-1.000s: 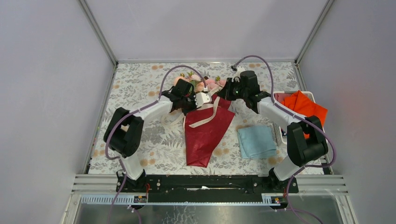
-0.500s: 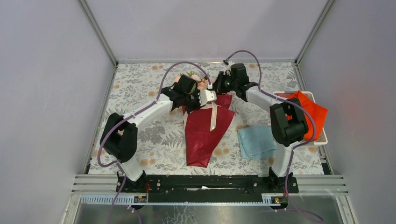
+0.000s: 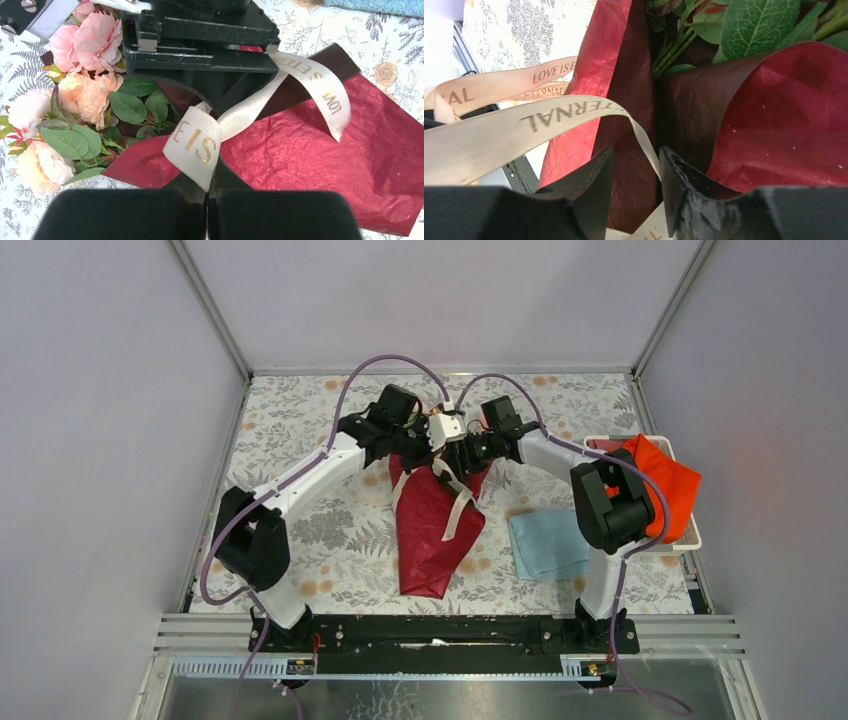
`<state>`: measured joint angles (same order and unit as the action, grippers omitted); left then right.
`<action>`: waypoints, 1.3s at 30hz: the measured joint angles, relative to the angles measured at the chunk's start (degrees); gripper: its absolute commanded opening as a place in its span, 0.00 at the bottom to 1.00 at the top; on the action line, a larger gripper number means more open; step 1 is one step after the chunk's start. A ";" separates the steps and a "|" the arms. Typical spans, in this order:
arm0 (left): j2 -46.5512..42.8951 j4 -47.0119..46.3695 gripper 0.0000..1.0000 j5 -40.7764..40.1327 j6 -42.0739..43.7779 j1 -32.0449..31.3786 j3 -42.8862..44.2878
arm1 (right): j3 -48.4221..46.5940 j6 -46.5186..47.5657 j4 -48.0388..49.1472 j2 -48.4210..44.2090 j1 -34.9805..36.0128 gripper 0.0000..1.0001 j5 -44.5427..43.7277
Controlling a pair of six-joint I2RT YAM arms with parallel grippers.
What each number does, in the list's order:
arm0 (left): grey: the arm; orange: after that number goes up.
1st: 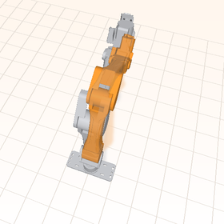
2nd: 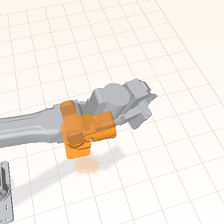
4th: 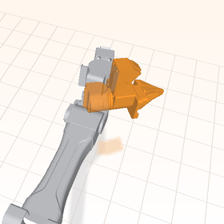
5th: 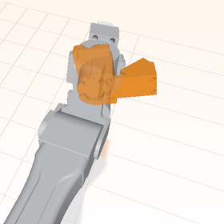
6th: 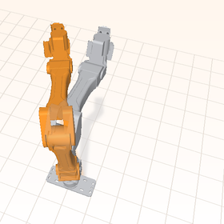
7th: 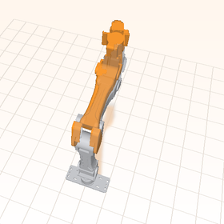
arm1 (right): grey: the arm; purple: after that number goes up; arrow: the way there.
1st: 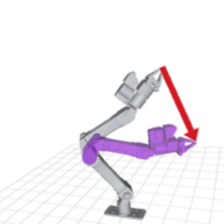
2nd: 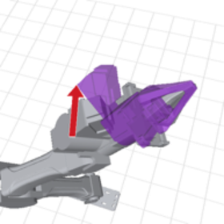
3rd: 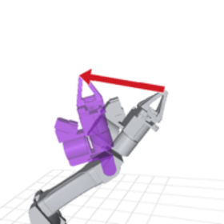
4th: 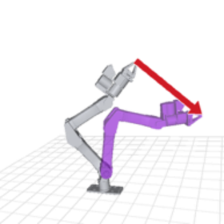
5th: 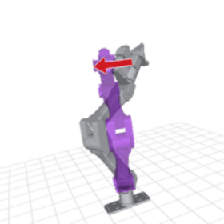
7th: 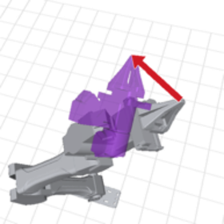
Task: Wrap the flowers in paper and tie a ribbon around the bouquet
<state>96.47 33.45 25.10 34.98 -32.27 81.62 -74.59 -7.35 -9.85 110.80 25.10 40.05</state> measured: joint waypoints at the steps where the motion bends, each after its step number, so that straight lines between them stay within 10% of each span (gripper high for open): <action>1: 0.04 0.00 0.00 0.02 -0.31 0.00 0.00 | -0.42 0.94 -1.57 -0.11 -0.13 0.55 0.00; 7: 0.98 -0.90 0.00 0.42 -1.81 0.00 0.00 | -1.55 1.51 -2.75 -3.17 -2.62 0.65 -2.45; 13: 5.40 -1.73 0.00 -0.76 -4.44 0.02 2.71 | -0.63 -0.66 -1.31 -8.57 -4.87 0.54 -9.68; 24: 7.02 -2.21 0.00 -1.29 -9.64 0.46 6.51 | 33.92 -12.04 31.34 -36.76 -2.25 0.32 -20.17; 39: 7.85 -2.12 0.00 -1.64 -10.97 0.46 8.28 | 38.05 -14.03 57.07 -23.96 12.04 0.29 -33.22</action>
<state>104.31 31.33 23.46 24.01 -31.81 89.91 -36.53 -21.39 47.22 86.85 37.15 6.83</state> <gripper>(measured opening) 0.006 0.283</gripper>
